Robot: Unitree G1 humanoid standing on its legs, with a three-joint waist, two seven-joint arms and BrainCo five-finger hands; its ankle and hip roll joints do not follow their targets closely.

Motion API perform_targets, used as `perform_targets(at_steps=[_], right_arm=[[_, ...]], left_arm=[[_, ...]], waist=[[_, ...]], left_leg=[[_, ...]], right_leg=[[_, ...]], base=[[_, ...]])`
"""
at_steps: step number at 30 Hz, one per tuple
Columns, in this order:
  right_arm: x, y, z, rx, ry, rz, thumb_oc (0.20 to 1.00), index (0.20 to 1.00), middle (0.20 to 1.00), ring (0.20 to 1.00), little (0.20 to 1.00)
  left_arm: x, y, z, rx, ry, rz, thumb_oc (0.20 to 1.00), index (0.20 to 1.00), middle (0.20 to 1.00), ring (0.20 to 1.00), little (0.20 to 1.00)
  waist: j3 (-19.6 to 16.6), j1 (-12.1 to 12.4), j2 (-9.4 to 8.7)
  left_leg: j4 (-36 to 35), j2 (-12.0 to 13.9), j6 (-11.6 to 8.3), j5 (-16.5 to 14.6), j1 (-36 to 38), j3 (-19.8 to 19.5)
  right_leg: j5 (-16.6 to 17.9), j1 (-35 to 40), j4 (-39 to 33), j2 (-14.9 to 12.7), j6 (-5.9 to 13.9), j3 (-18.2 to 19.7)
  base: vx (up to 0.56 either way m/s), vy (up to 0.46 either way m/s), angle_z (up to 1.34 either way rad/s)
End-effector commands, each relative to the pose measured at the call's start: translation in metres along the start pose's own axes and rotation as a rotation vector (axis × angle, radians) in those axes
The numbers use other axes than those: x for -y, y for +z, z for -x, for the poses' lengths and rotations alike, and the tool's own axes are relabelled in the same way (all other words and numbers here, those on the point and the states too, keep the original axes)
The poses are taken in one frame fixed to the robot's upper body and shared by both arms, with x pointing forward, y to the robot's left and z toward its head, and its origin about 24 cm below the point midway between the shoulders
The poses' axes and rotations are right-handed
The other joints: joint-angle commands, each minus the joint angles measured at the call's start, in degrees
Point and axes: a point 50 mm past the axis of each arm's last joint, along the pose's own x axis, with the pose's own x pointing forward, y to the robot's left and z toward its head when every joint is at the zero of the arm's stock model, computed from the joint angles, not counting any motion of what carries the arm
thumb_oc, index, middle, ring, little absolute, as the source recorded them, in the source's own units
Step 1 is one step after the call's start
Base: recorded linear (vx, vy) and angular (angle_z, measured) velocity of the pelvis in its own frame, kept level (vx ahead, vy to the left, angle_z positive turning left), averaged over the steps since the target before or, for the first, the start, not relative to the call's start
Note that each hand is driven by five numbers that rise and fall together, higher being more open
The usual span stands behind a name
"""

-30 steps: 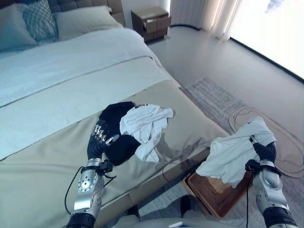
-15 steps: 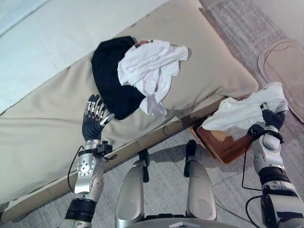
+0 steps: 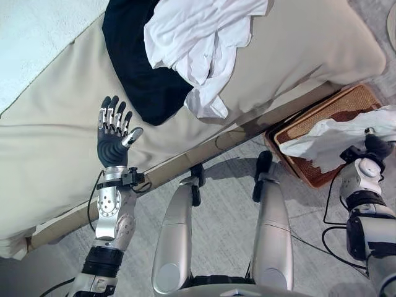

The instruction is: Pick up clothes into the bucket

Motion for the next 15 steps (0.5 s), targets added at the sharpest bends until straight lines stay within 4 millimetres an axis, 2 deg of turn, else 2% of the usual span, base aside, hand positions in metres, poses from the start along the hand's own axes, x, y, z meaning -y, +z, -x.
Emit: perform_targets(at_steps=[1, 2, 7, 10, 15], right_arm=[[0.027, 0.020, -0.012, 0.076, -0.084, 0.017, 0.200, 0.200, 0.200, 0.200, 0.200], [0.028, 0.027, -0.014, 0.099, -0.099, -0.008, 0.200, 0.200, 0.200, 0.200, 0.200], [0.038, 0.030, -0.016, 0.098, -0.149, -0.076, 0.200, 0.200, 0.200, 0.200, 0.200], [0.036, 0.038, -0.018, 0.127, -0.122, -0.029, 0.200, 0.200, 0.200, 0.200, 0.200], [0.030, 0.049, -0.021, 0.153, -0.128, -0.075, 0.200, 0.200, 0.200, 0.200, 0.200]], left_arm=[[0.003, 0.020, 0.002, 0.121, -0.005, 0.027, 1.000, 1.000, 1.000, 1.000, 1.000], [0.003, 0.024, 0.002, 0.140, -0.003, 0.032, 1.000, 1.000, 1.000, 1.000, 1.000], [0.007, 0.026, 0.001, 0.154, -0.009, 0.067, 1.000, 1.000, 1.000, 1.000, 1.000], [0.009, 0.030, -0.001, 0.174, -0.018, 0.096, 1.000, 1.000, 1.000, 1.000, 1.000], [0.012, 0.036, -0.001, 0.200, -0.026, 0.136, 1.000, 1.000, 1.000, 1.000, 1.000]], waist=[[-3.96, -0.33, 1.01], [-3.88, -0.40, 1.45], [-3.79, -0.47, 2.01], [-3.74, -0.66, 2.23], [-4.00, -0.26, 2.78]], left_leg=[[6.87, 0.12, -0.50, -7.75, -2.18, 0.48], [7.31, 0.10, -0.43, -7.97, -3.33, 0.79], [8.83, -0.03, -0.21, -8.39, -5.60, 0.84], [10.48, -0.13, -0.13, -8.69, -7.89, 0.98], [11.86, -0.35, -0.16, -8.89, -10.32, 1.08]], right_leg=[[-2.44, -0.14, 3.49, -0.75, 1.48, -0.63], [-2.66, -1.58, 4.01, -0.70, 1.44, -0.09], [-3.28, -4.08, 5.84, -0.90, 1.31, 0.68], [-3.56, -6.66, 7.62, -0.78, 1.07, 1.25], [-4.14, -9.64, 9.58, -0.80, 0.81, 2.32]], base=[[0.09, 0.028, -0.04], [0.00, 0.033, -0.08], [0.00, 0.004, -0.06], [0.00, 0.000, 0.00], [0.00, -0.004, 0.01]])
